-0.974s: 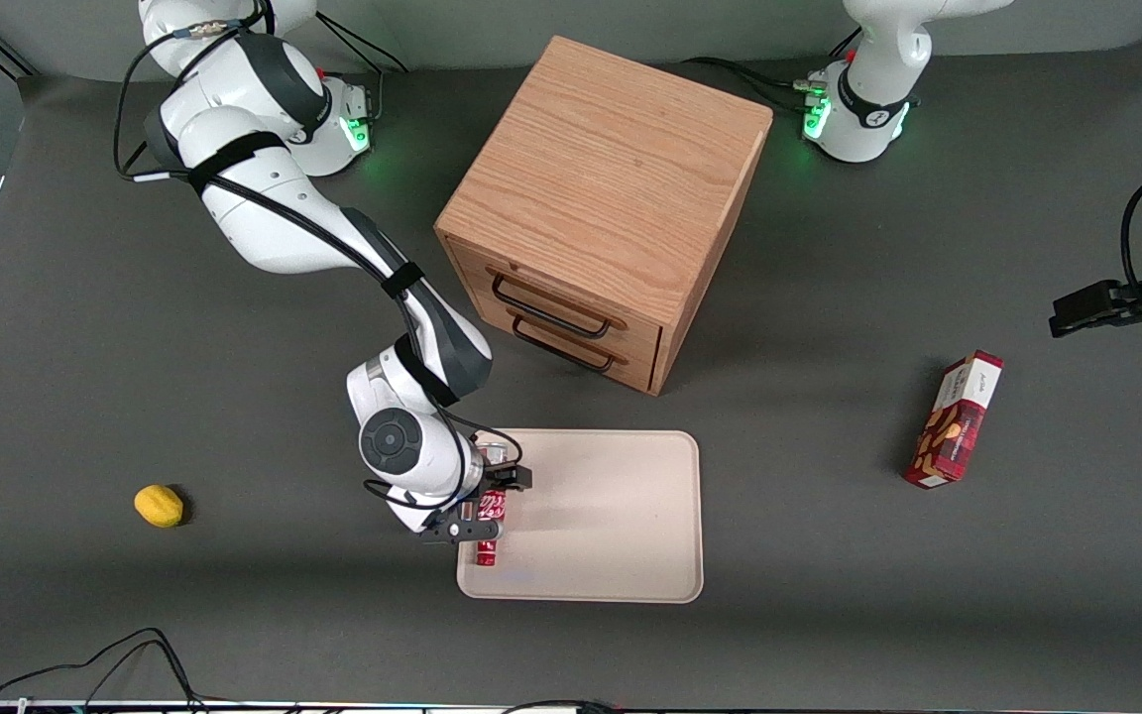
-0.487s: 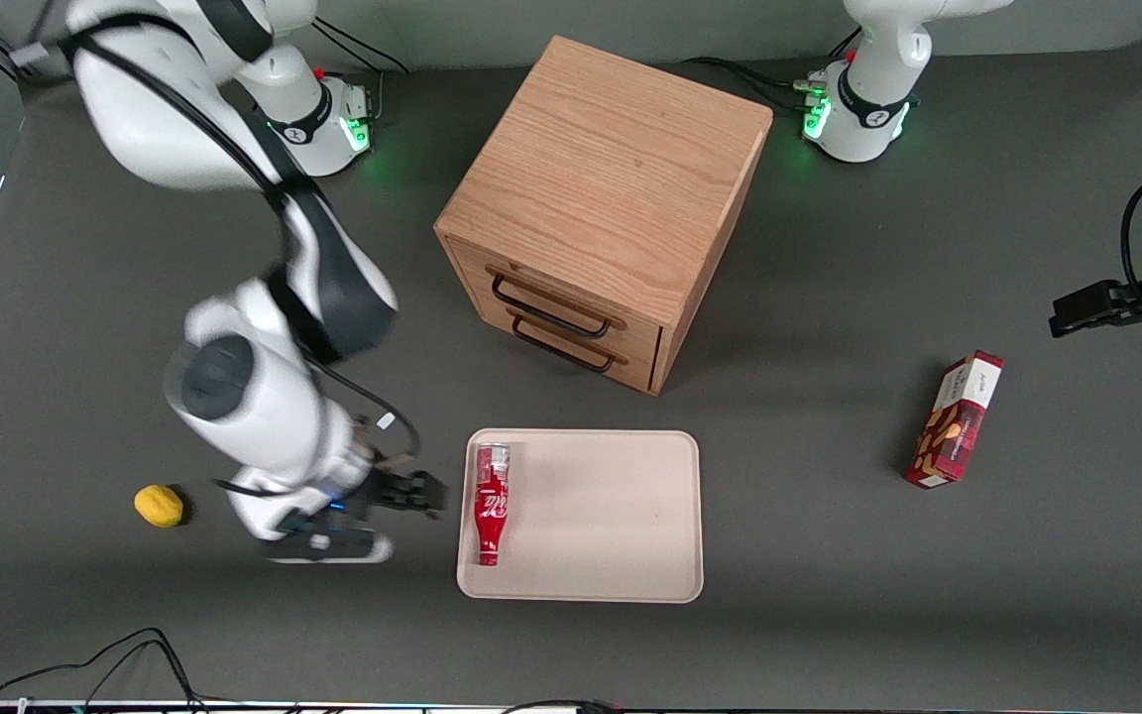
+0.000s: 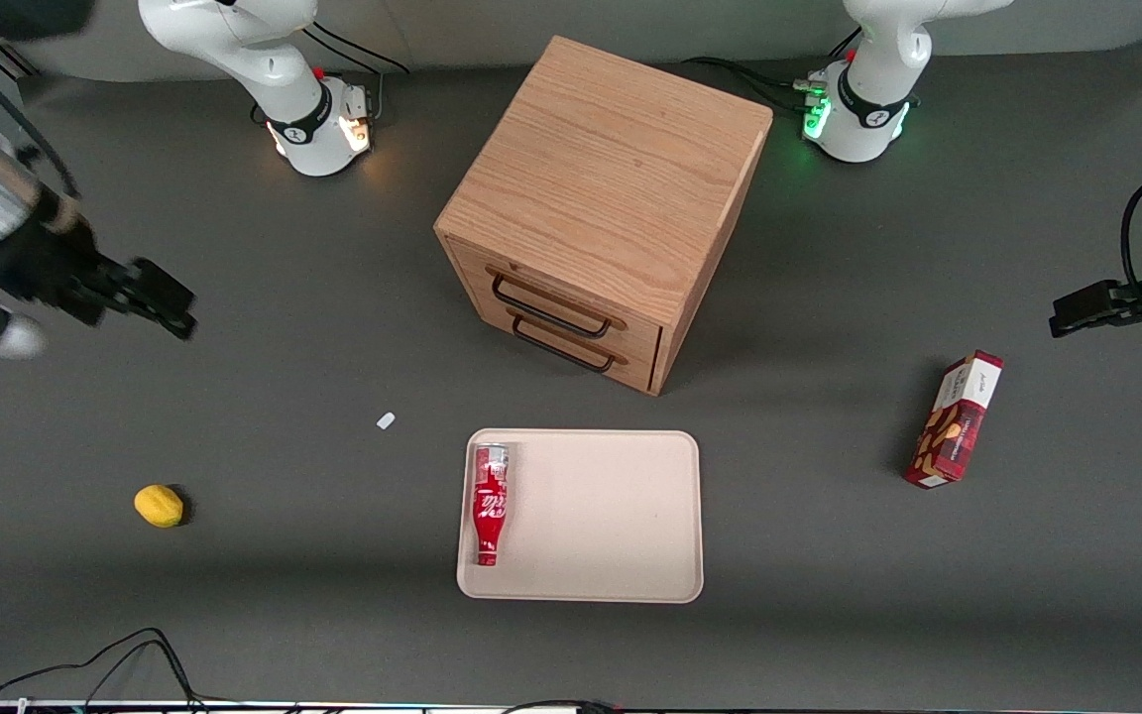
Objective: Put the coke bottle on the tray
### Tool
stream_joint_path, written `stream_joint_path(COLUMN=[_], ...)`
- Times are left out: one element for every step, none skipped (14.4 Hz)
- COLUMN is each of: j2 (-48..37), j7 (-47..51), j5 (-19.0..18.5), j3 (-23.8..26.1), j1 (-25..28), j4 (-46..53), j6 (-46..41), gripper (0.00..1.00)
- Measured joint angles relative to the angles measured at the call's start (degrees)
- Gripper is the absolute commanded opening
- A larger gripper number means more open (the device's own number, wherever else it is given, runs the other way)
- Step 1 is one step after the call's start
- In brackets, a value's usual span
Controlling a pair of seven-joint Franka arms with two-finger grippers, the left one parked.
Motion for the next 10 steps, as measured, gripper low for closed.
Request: stream_joint_path(j2=[-2.46, -4.79, -7.01, -9.07, -10.91, -12.43, -13.51, -14.14, -14.44, -14.49], j7=[-0.13, -0.14, -0.14, -0.16, -0.20, -0.22, -0.57, -1.46, -2.24, -2.50], j5=[0.37, 0.46, 0.57, 0.67, 0.97, 1.79, 2.66, 3.22, 3.49, 3.57], j3=[-1.11, -1.65, -1.83, -1.86, -1.88, -1.87, -1.88, -1.89, -1.93, -1.96], j1=[-0.17, -0.63, -1.36, -2.07, -2.68, -3.30, -4.06, -4.94, -5.66, -6.12], j4=[-3.64, -7.76, -12.07, -16.19, -19.74, -22.42, -24.06, -24.86, -25.15, -25.19], j6=[0.20, 1.01, 2.70, 4.44, 5.78, 6.66, 7.20, 7.24, 7.24, 7.24], gripper=[1.00, 1.00, 1.00, 1.00, 1.00, 1.00, 1.00, 1.00, 1.00, 1.00])
